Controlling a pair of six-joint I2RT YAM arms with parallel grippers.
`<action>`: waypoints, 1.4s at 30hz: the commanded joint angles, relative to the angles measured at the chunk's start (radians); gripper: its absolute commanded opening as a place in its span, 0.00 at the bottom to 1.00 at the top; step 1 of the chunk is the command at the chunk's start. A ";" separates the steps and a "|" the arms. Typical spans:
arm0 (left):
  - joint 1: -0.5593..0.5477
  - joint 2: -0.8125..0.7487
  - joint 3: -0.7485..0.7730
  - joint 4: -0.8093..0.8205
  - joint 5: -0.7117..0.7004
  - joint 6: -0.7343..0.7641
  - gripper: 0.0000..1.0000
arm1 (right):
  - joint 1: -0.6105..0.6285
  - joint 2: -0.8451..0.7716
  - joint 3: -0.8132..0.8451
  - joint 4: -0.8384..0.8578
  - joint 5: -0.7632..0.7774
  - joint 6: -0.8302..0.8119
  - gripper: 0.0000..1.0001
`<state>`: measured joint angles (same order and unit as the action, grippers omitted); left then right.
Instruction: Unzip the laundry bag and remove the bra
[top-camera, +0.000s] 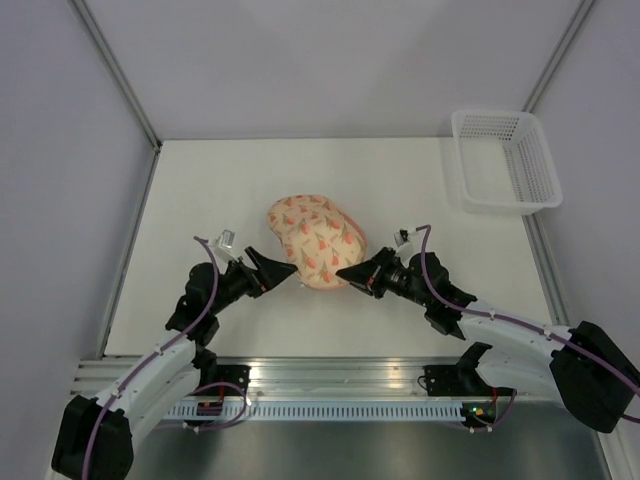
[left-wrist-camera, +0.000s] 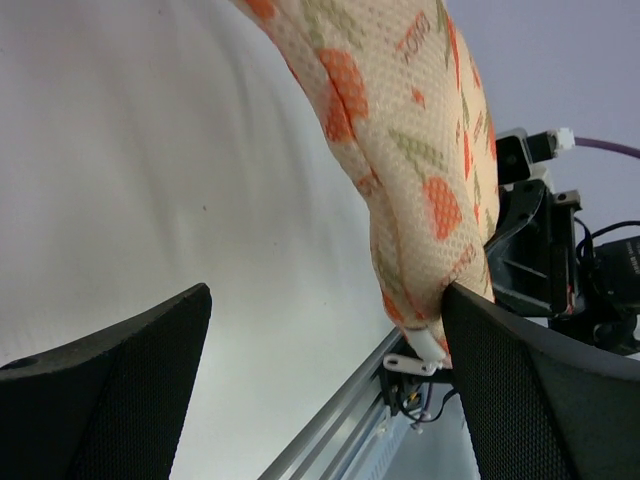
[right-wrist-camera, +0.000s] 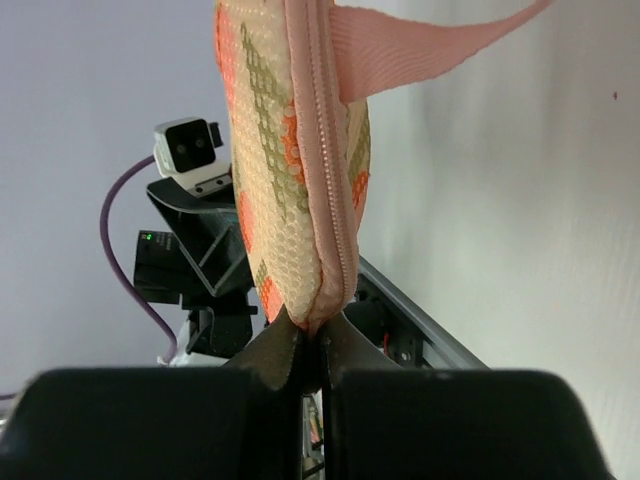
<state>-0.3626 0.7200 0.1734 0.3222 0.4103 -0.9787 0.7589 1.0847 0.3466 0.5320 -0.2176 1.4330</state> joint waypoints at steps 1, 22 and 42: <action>-0.004 -0.008 0.011 0.083 -0.074 -0.061 1.00 | 0.010 -0.052 0.051 -0.147 -0.063 -0.086 0.00; -0.208 0.184 0.041 0.328 -0.108 -0.213 0.87 | 0.010 -0.097 0.006 -0.066 -0.052 -0.040 0.01; -0.242 0.161 0.093 0.062 -0.320 -0.299 0.02 | 0.010 -0.201 0.226 -0.768 0.211 -0.440 0.86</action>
<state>-0.5873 0.8921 0.2153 0.4305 0.2039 -1.1973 0.7681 0.8944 0.5213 -0.0372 -0.1150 1.1172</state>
